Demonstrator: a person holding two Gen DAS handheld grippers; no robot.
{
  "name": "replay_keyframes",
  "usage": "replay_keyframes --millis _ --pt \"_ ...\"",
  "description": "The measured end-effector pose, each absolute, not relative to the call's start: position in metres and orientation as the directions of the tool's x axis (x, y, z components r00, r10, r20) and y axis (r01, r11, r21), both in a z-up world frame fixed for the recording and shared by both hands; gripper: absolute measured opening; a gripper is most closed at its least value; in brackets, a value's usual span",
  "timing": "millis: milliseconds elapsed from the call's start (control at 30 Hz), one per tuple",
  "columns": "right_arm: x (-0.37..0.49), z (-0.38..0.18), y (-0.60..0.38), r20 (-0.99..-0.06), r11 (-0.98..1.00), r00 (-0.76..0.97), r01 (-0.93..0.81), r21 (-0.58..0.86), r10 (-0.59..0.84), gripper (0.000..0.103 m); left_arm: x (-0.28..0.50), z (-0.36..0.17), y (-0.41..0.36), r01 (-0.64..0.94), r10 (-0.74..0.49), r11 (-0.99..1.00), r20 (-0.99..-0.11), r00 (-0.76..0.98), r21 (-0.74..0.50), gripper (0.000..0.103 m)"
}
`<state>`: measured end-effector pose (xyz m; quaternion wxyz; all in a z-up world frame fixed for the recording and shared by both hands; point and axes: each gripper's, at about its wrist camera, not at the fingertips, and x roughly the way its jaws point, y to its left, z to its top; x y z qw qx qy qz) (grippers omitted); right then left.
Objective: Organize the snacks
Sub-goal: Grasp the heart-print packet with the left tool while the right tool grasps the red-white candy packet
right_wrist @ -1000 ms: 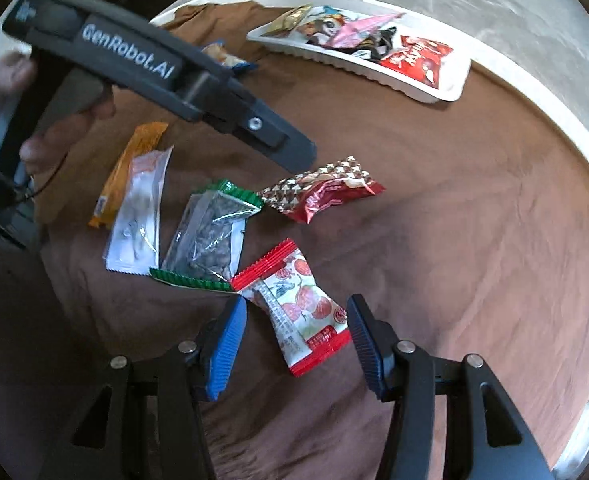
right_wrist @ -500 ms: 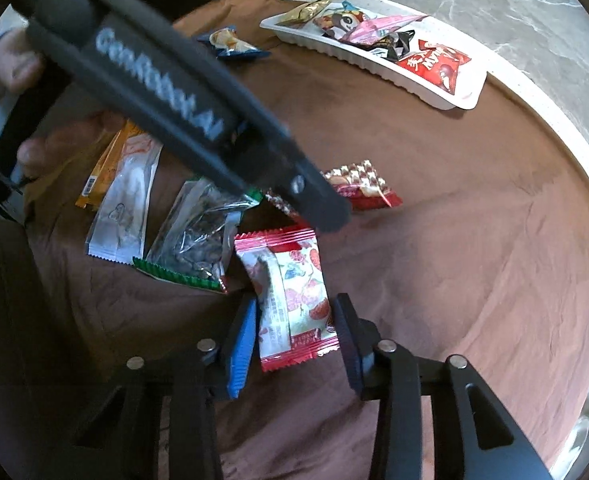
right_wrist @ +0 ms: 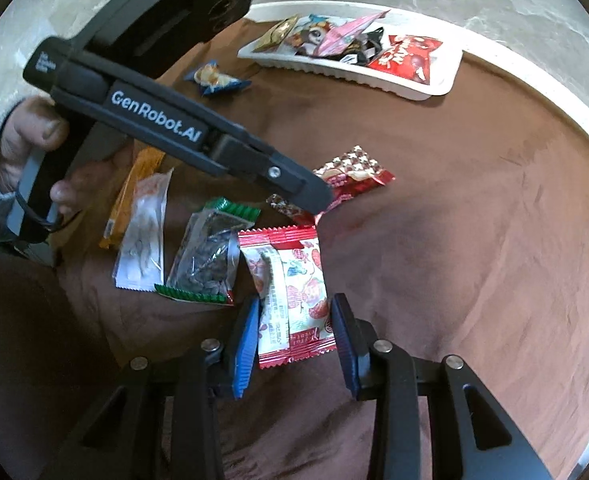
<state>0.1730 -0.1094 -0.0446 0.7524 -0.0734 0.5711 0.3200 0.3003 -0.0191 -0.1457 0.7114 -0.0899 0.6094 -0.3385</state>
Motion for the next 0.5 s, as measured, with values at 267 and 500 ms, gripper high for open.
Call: replay_keyframes --millis 267,500 --pt "0.177 -0.033 -0.121 -0.886 0.803 0.162 -0.516 0.3 0.435 0.038 0.303 -0.132 -0.001 0.348 -0.615 0.75 -0.786 0.055 -0.562 0.031" --pt "0.192 -0.026 -0.127 -0.869 0.808 0.182 -0.49 0.326 0.461 0.038 0.307 -0.115 0.021 0.327 -0.622 0.758 -0.776 0.102 -0.565 0.031"
